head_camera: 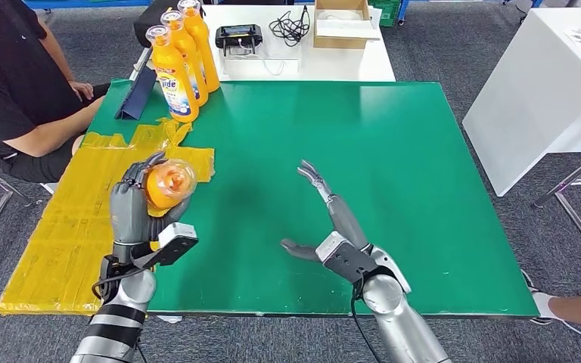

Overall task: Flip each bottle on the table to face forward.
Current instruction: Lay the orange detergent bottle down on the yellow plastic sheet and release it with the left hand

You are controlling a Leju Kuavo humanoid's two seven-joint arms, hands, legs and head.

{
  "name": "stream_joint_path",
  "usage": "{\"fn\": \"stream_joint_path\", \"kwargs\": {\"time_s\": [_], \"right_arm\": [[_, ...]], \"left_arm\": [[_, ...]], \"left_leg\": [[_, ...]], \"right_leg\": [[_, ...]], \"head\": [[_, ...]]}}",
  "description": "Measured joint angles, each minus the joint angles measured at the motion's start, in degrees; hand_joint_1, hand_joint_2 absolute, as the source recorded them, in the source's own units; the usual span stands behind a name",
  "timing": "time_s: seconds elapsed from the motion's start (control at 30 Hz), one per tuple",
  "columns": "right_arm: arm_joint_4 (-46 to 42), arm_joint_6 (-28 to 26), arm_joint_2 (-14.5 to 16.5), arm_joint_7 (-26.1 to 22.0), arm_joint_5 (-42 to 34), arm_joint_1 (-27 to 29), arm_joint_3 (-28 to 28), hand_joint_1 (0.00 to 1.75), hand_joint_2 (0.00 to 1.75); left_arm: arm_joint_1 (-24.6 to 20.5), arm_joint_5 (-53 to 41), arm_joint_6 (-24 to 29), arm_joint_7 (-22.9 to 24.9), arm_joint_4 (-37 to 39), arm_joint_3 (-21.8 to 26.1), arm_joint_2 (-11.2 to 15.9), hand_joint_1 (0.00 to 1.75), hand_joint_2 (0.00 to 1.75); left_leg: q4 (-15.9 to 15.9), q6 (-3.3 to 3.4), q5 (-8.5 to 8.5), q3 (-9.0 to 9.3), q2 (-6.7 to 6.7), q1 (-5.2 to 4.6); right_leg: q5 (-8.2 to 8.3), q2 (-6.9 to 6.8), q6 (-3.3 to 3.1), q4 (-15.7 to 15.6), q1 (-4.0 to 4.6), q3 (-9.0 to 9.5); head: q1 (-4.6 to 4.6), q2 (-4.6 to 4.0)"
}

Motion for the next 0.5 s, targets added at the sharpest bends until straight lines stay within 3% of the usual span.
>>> {"fn": "stream_joint_path", "kwargs": {"time_s": [0.1,0.37,0.5], "right_arm": [[-1.05,0.04,-1.06,0.00,-1.01,0.00,0.21,0.00,1.75],[-2.37,0.04,-2.79,0.04,-1.26,0.04,0.75,0.00,1.75],[-2.57,0.04,-3.42,0.15,-1.34,0.06,1.15,0.00,1.75]], "left_arm": [[-0.81,-13.01,2.64,1.57,4.00,3.28,0.30,1.75,1.75],[-1.89,-16.40,3.05,2.05,11.02,7.87,0.50,1.75,1.75],[-2.65,-25.27,2.55,7.45,13.68,8.74,1.03,1.75,1.75]], "left_leg": [[0.00,0.00,0.00,0.00,0.01,0.00],[0.00,0.00,0.00,-0.02,0.00,0.00],[0.00,0.00,0.00,-0.02,0.01,0.00]], "right_leg": [[0.00,0.00,0.00,0.00,0.00,0.00],[0.00,0.00,0.00,0.01,0.01,-0.03],[0.00,0.01,0.00,0.01,0.00,-0.03]], "head": [[0.01,0.00],[0.01,0.00],[0.02,0.00]]}}
